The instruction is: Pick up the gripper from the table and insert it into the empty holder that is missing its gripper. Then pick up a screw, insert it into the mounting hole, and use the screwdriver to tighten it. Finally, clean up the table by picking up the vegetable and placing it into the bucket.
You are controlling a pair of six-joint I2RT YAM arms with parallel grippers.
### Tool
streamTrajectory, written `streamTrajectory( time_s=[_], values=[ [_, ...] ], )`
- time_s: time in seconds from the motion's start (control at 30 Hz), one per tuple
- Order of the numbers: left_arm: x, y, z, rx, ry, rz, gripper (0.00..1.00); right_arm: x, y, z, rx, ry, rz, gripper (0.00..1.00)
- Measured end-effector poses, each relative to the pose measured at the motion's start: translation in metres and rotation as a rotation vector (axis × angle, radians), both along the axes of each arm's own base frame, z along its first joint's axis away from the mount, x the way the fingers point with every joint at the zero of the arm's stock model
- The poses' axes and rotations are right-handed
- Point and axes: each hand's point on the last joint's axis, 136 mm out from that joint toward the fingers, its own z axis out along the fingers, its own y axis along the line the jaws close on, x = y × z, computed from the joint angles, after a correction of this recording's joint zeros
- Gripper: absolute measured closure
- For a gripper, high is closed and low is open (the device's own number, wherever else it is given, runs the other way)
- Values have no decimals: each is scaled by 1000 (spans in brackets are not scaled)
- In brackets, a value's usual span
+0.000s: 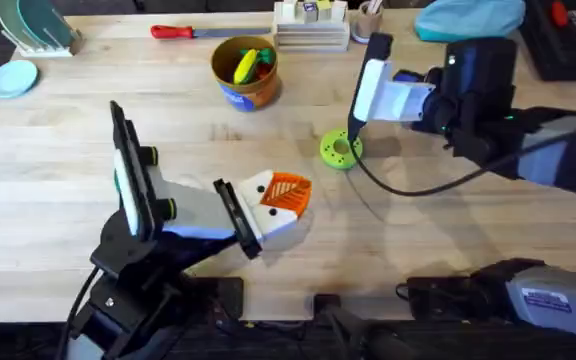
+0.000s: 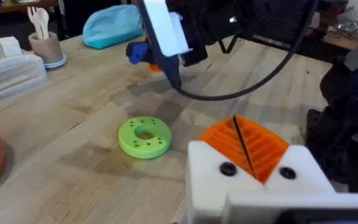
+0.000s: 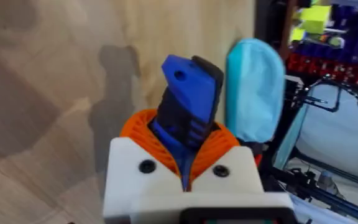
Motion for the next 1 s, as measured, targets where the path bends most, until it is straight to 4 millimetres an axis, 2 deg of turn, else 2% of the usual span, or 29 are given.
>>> streamTrajectory(
  time_s=[0.3,0.4,0.43,0.5,0.6,0.67,0.87,1.0],
  values=[
    [0,0,0,0,0,0,996,-8,-2,-56,-86,170,22,984],
    [0,0,0,0,0,0,996,-11,-2,-60,-104,195,21,962],
    [0,0,0,0,0,0,996,-12,-1,-60,-101,202,17,890],
    [0,0,0,0,0,0,996,-13,0,-60,-89,211,8,682],
    [0,0,0,0,0,0,996,-9,3,-54,-57,194,-17,240],
    [0,0,0,0,0,0,996,-5,1,-46,-1,161,-82,14],
    [0,0,0,0,0,0,996,-8,-1,-44,84,138,-169,10],
    [0,0,0,0,0,0,996,-16,7,-42,202,134,-193,10]
  ],
)
